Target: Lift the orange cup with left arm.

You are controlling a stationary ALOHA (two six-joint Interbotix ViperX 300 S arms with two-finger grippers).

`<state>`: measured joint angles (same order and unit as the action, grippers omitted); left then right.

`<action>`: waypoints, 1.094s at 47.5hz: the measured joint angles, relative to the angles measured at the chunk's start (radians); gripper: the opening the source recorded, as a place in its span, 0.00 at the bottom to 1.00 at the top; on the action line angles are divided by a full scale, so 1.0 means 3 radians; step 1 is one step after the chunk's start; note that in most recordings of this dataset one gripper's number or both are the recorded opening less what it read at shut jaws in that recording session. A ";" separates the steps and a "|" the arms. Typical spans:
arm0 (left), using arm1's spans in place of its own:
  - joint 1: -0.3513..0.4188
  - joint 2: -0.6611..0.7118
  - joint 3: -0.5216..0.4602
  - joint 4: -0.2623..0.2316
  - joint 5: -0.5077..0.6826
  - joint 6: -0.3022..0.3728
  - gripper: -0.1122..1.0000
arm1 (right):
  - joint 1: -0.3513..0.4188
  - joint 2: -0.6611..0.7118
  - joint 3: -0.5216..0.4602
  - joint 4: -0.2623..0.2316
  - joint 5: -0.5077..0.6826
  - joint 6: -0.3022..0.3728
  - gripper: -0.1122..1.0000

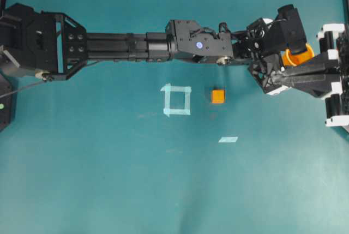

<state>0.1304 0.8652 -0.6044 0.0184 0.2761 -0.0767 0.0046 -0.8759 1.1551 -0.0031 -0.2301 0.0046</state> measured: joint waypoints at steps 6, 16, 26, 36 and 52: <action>0.0000 -0.0005 -0.0097 0.0005 0.0102 0.0005 0.70 | 0.0015 -0.0005 0.0000 0.0000 0.0015 0.0000 0.10; 0.0005 -0.0072 -0.0240 0.0005 0.0317 0.0118 0.70 | 0.0020 -0.0005 -0.0015 0.0000 0.0026 -0.0010 0.10; 0.0015 -0.0138 -0.0343 0.0010 0.0383 0.0179 0.70 | 0.0026 -0.0010 -0.0031 -0.0005 0.0036 -0.0005 0.10; 0.0020 -0.0148 -0.0363 0.0010 0.0419 0.0189 0.70 | 0.0031 -0.0010 -0.0036 0.0000 0.0036 -0.0005 0.10; 0.0036 -0.0148 -0.0363 0.0010 0.0440 0.0194 0.70 | 0.0020 -0.0010 -0.0041 0.0000 0.0036 -0.0005 0.10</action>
<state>0.1411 0.8207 -0.7133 0.0215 0.4080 -0.0184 0.0107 -0.8790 1.1428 -0.0031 -0.2194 0.0031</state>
